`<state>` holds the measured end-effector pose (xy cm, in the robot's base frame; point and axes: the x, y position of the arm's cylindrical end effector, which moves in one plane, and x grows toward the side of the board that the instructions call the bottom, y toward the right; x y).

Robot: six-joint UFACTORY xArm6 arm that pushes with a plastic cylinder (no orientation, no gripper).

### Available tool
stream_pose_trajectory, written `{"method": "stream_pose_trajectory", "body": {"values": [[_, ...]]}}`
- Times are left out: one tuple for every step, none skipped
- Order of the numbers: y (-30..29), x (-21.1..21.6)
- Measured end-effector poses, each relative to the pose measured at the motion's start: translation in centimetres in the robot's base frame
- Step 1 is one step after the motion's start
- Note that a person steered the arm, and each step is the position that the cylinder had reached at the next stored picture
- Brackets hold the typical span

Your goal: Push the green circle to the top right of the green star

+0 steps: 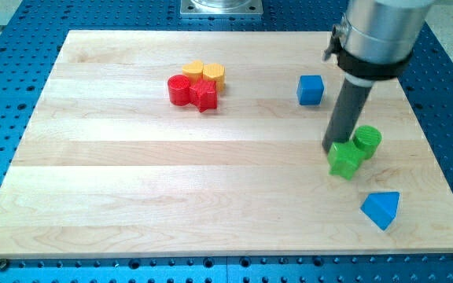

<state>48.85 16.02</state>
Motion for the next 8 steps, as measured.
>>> {"method": "stream_pose_trajectory", "body": {"values": [[0.4, 2.1], [-0.5, -4.3], [2.7, -7.4], [3.3, -2.8], [3.3, 0.0], [4.7, -2.7], [6.4, -1.1], [6.4, 0.5]]}}
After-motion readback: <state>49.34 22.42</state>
